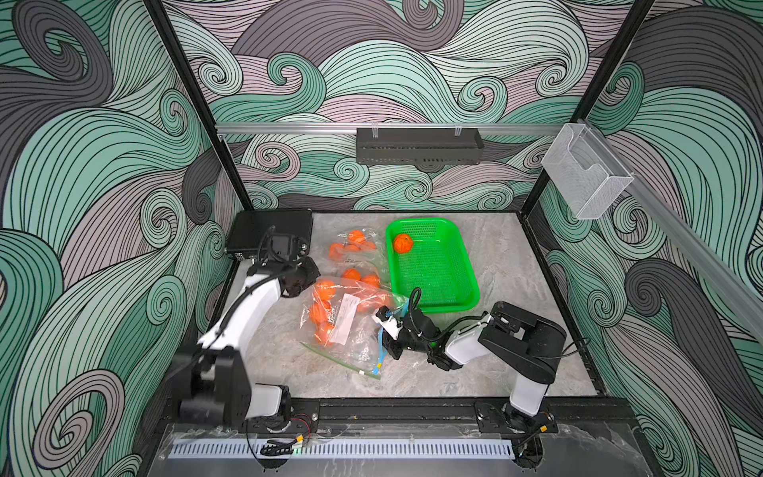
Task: Open the zip-top bag and take out the orange
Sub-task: Adjust the zipper food storage bag in the zipper food storage bag.
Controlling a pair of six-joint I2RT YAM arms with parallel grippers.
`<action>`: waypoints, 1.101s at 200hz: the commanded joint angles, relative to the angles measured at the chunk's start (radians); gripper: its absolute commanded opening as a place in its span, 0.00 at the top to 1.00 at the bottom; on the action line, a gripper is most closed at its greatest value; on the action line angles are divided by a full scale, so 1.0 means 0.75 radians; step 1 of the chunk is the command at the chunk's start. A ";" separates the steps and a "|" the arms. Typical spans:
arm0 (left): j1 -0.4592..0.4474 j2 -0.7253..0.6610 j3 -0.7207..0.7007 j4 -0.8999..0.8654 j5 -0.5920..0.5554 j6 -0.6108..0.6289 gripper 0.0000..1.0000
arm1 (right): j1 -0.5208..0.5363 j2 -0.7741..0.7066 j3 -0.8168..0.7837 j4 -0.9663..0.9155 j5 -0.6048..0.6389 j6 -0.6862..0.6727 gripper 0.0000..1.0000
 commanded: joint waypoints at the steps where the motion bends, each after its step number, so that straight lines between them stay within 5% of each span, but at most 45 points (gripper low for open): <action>1: -0.070 -0.205 -0.149 0.269 -0.079 -0.023 1.00 | -0.004 -0.009 0.006 0.022 -0.017 0.035 0.76; 81: -0.105 -0.502 -0.414 0.701 0.183 0.058 1.00 | -0.005 -0.002 -0.011 0.073 -0.017 0.032 0.74; 121: -0.107 -0.600 -0.423 0.661 0.164 0.085 1.00 | -0.004 -0.006 -0.018 0.081 -0.001 0.028 0.74; 162: -0.108 -0.716 -0.495 0.764 0.363 0.171 1.00 | -0.006 -0.008 -0.020 0.088 0.009 0.032 0.73; 220: -0.108 -0.754 -0.602 0.883 0.437 0.212 1.00 | -0.005 0.002 -0.012 0.089 -0.013 0.036 0.74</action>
